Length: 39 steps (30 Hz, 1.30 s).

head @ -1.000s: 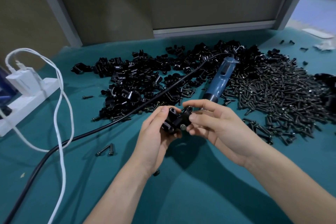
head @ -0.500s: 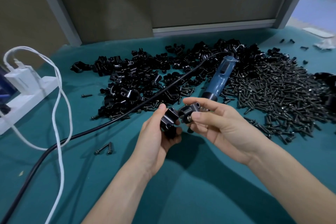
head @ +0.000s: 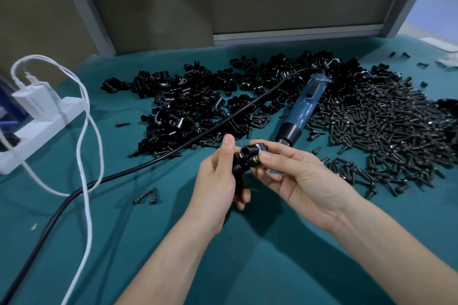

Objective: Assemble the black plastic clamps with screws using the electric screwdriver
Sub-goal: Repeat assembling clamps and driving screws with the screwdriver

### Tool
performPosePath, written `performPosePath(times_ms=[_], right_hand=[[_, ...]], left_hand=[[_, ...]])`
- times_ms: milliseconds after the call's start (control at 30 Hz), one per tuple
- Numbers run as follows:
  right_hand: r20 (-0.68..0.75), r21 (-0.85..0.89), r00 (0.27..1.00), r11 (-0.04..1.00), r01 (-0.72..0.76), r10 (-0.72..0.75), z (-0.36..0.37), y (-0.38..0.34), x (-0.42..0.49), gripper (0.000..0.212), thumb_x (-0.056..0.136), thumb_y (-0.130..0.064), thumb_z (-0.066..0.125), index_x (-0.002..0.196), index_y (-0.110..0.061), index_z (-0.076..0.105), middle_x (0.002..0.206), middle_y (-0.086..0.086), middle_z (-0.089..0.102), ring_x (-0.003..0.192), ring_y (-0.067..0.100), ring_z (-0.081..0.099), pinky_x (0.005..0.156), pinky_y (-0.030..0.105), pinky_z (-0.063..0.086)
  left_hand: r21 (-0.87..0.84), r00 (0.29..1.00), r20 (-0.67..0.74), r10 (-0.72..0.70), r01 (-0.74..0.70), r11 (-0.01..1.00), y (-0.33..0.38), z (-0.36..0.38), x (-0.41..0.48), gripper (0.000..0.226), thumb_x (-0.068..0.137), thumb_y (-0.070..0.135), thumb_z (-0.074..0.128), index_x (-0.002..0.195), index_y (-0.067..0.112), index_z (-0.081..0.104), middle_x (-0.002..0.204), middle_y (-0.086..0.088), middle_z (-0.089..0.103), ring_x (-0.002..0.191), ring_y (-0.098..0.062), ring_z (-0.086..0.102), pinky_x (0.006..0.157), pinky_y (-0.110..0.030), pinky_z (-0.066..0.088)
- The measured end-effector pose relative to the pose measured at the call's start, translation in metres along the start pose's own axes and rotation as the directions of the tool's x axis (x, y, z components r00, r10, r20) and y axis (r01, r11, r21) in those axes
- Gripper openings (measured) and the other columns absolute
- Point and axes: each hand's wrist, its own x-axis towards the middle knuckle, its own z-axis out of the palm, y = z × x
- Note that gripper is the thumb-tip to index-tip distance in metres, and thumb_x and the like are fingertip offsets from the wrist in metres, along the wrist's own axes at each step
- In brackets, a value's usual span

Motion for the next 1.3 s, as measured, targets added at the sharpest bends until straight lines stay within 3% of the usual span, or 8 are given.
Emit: performPosePath(times_ms=[167,433,733,867,967,1033,1133,1300], right_hand=[[-0.009,0.027,1.0,1.0,-0.005,0.006,0.001,0.0,0.0,0.038,0.065,-0.005,0.069,0.103,0.001,0.07,0.086,0.009,0.071,0.067,0.011,0.068,0.063,0.018,0.055],[0.002,0.034,1.0,0.999,0.012,-0.012,0.001,0.002,0.0,0.037,0.067,-0.004,0.068,0.103,0.0,0.069,0.084,0.008,0.071,0.068,0.011,0.068,0.063,0.017,0.055],[0.009,0.008,1.0,1.0,0.012,-0.012,0.002,0.004,-0.002,0.042,0.063,-0.006,0.071,0.105,0.001,0.068,0.085,0.008,0.071,0.068,0.012,0.068,0.062,0.018,0.054],[-0.02,-0.019,1.0,1.0,0.019,-0.019,0.0,0.006,-0.002,0.034,0.064,-0.004,0.071,0.098,-0.001,0.071,0.073,0.006,0.069,0.063,0.013,0.067,0.058,0.017,0.054],[-0.053,-0.037,0.999,0.999,0.004,-0.006,-0.001,0.01,0.0,0.022,0.065,-0.002,0.07,0.086,-0.001,0.07,0.066,0.005,0.062,0.056,0.01,0.063,0.053,0.016,0.052],[-0.043,-0.048,0.999,0.999,-0.008,0.006,-0.002,0.01,0.0,0.017,0.068,-0.007,0.07,0.084,-0.003,0.067,0.062,0.004,0.056,0.055,0.009,0.061,0.054,0.015,0.052],[-0.019,-0.084,1.0,0.996,0.022,-0.024,-0.004,0.005,0.0,0.006,0.069,-0.011,0.07,0.074,-0.008,0.071,0.059,0.005,0.051,0.057,0.011,0.062,0.057,0.017,0.053],[0.018,-0.195,0.999,0.98,0.052,-0.049,-0.007,-0.003,-0.003,0.012,0.073,-0.021,0.068,0.079,-0.01,0.07,0.074,0.003,0.064,0.061,0.011,0.059,0.054,0.018,0.048]], left_hand=[[0.01,1.0,-0.018,0.019,-0.019,1.0,-0.001,0.0,0.0,0.055,0.079,0.065,0.039,0.081,0.02,0.071,0.058,-0.001,0.064,0.034,-0.013,0.045,0.033,-0.018,0.032],[0.023,0.999,-0.042,-0.01,0.011,1.0,-0.003,-0.001,0.001,0.055,0.098,0.05,0.037,0.098,0.005,0.068,0.059,-0.001,0.062,0.035,-0.012,0.045,0.034,-0.018,0.032],[0.104,0.997,-0.049,0.051,-0.046,0.993,-0.005,-0.003,0.001,0.066,0.081,0.065,0.04,0.096,0.005,0.065,0.053,0.004,0.057,0.036,-0.012,0.047,0.033,-0.02,0.033],[0.143,0.991,-0.06,0.121,-0.112,0.983,-0.008,-0.004,0.003,0.037,0.099,0.048,0.035,0.092,0.02,0.057,0.056,0.005,0.053,0.036,-0.011,0.045,0.034,-0.019,0.03],[0.152,0.985,0.026,0.172,-0.174,0.973,-0.003,-0.002,0.001,0.018,0.103,0.033,0.036,0.094,0.033,0.052,0.075,-0.004,0.053,0.038,-0.008,0.045,0.036,-0.016,0.031],[0.099,0.982,0.083,0.17,-0.178,0.979,0.0,-0.001,0.0,0.017,0.103,0.026,0.04,0.097,0.033,0.055,0.086,-0.01,0.053,0.041,-0.006,0.047,0.037,-0.014,0.033],[0.018,0.984,0.103,0.148,-0.151,0.988,0.002,-0.004,0.001,0.019,0.103,0.019,0.042,0.1,0.027,0.059,0.083,-0.008,0.055,0.043,-0.008,0.048,0.036,-0.015,0.032],[-0.02,0.979,0.161,0.123,-0.122,0.992,0.001,-0.007,0.003,0.022,0.096,0.006,0.054,0.111,0.021,0.059,0.081,0.002,0.062,0.051,-0.009,0.048,0.044,-0.017,0.036]])
